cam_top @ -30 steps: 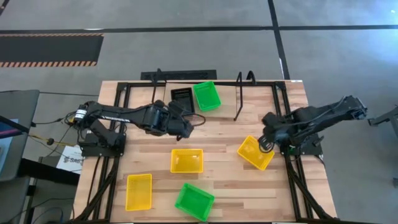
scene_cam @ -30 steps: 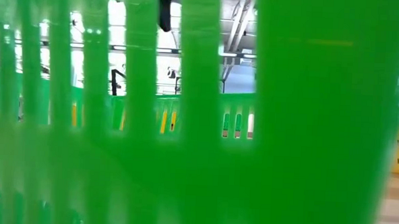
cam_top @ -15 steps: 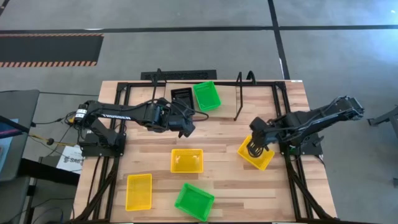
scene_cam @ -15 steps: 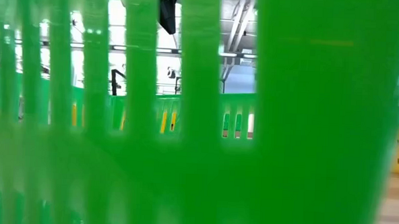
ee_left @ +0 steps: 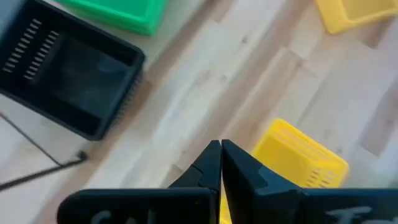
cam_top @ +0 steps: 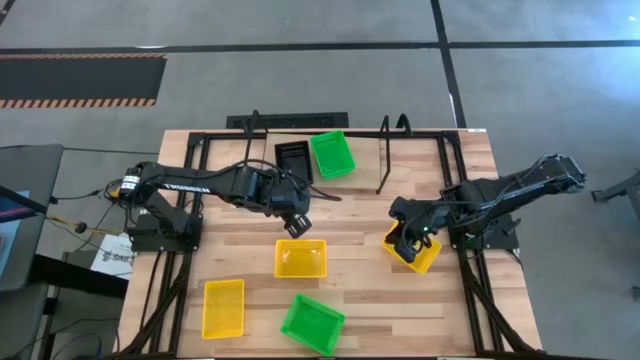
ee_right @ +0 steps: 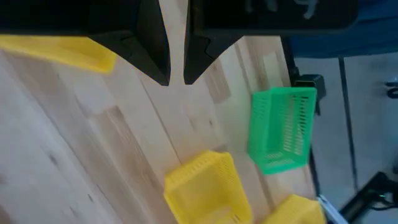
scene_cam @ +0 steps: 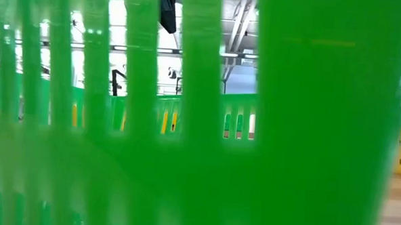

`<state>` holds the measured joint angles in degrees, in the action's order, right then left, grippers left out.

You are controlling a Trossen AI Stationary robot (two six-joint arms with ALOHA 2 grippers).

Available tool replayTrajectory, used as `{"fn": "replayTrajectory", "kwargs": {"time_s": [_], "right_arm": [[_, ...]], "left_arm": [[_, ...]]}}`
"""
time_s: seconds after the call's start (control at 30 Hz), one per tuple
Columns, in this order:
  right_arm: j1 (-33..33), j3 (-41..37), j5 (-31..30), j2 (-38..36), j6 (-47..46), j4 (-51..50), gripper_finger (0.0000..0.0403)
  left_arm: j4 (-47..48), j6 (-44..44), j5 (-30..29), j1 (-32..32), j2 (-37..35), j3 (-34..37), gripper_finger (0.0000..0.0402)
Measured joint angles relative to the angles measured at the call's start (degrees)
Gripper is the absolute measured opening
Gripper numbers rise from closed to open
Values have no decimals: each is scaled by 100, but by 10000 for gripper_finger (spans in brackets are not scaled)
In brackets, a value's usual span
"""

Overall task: Stack baskets on shelf by color
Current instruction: Move the top right yellow bin to the center of the table

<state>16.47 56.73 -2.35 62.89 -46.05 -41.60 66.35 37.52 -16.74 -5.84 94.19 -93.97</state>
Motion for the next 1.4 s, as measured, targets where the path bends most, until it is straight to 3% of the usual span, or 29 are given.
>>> {"fn": "replayTrajectory", "kwargs": {"time_s": [0.2, 0.43, 0.6, 0.87, 0.97, 1.1, 1.27, 1.4], "right_arm": [[-110, 0, 166, 0, 471, 198, 69], [-443, 193, 649, -46, 1435, 208, 63], [-721, 714, 861, -85, 2399, 227, 56], [-914, 1738, 1103, -122, 3247, -549, 44], [-914, 1952, 1043, -122, 3159, -1174, 37], [-914, 1951, 975, -93, 2289, -2301, 27], [-811, 1950, -94, 161, 960, -3839, 25], [-800, 1907, -439, 398, 52, -4292, 43]], "left_arm": [[20, 1005, -103, -283, -1, 0, 0], [367, 2409, -983, -755, -2, 0, 0], [731, 3300, -1728, -970, -2, 0, 0], [874, 3818, -2035, -960, 0, 0, 0], [874, 3817, -2124, -900, -1, 0, 0], [864, 3524, -2145, -767, 0, 0, 0], [633, 2830, -1994, -595, -1, 0, 0], [316, 2140, -1829, -471, -1, 1, 0]]}}
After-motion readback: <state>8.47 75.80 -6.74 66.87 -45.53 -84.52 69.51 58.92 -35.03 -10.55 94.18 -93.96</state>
